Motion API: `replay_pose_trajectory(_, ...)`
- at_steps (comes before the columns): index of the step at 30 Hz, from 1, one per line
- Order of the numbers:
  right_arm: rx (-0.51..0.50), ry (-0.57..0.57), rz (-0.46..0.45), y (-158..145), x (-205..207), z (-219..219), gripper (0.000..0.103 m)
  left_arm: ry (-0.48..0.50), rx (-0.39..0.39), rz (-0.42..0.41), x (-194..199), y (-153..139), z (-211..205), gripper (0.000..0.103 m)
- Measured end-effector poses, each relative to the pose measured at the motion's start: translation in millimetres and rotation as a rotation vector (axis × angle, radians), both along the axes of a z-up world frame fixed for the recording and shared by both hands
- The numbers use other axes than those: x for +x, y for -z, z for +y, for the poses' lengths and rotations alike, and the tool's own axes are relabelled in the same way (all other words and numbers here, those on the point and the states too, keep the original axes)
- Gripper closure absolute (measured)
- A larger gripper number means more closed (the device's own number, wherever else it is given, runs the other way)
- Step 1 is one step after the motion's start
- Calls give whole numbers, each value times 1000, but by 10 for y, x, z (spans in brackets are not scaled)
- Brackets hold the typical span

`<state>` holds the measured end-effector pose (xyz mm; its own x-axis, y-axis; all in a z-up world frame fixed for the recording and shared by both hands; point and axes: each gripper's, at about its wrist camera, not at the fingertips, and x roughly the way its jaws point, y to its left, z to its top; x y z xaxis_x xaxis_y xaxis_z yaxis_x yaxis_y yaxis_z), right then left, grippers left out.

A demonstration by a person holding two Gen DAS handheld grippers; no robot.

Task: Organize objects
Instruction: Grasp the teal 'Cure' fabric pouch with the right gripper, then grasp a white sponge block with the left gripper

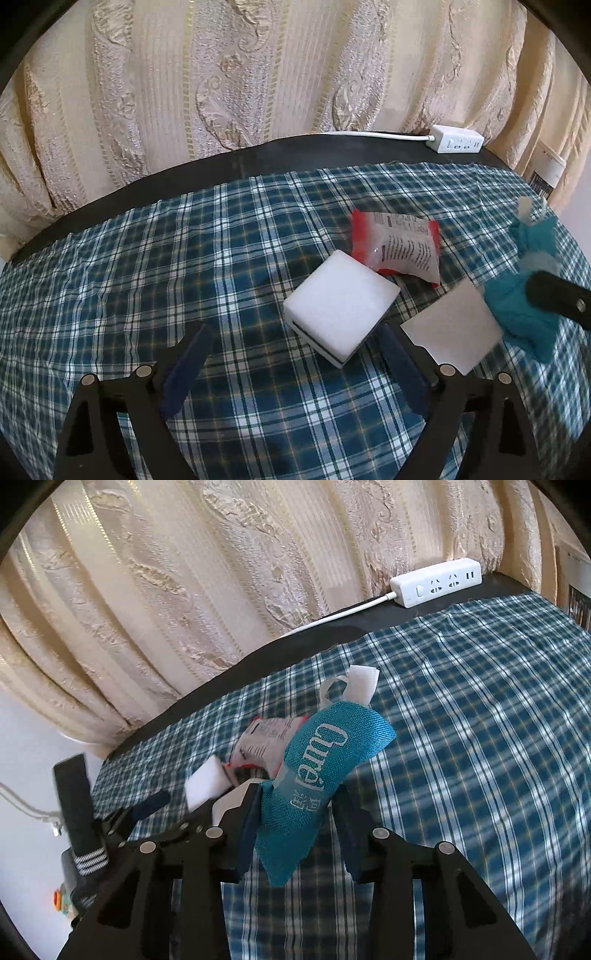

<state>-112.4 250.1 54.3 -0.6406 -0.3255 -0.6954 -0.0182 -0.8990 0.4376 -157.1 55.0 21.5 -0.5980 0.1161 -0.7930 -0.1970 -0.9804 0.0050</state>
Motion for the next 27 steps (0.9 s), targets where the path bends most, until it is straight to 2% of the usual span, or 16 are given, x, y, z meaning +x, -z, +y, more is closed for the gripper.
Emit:
replay_pose_trajectory(4,-25,6,5,-6,155,35,63,7,-5,-4,-18,19,11,9)
replay_pose_trajectory(7,-47,21,9,-18,294,97,63,47,16,-30,-27,47,33,34)
replay_pose_trajectory(11,-54,44,24,-77,430,196,63,76,-3,-13,25,33,110,49)
replay_pose_trajectory(13,-57,58,30,-112,493,248,63,87,-14,-8,47,32,141,53)
replay_pose_trajectory(17,-58,89,44,-184,651,356,63,89,-7,-9,67,15,141,59)
replay_pose_trajectory(27,-47,167,71,-348,1147,625,63,65,59,0,107,-135,6,60)
